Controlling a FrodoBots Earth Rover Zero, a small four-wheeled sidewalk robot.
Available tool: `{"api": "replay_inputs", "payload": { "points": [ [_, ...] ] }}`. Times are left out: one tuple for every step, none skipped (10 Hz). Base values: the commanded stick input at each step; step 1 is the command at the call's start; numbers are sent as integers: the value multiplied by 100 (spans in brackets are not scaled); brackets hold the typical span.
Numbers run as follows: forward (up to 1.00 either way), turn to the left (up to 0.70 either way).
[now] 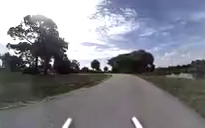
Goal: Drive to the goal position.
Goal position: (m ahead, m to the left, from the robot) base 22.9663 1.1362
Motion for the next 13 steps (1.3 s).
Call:
{"api": "replay_inputs", "payload": {
  "points": [
    [69,3],
    [69,3],
    [69,3],
    [69,3],
    [69,3],
    [69,3],
    [69,3],
    [69,3],
    [69,3],
    [69,3],
    [69,3],
    [69,3],
    [69,3]
  ]
}}
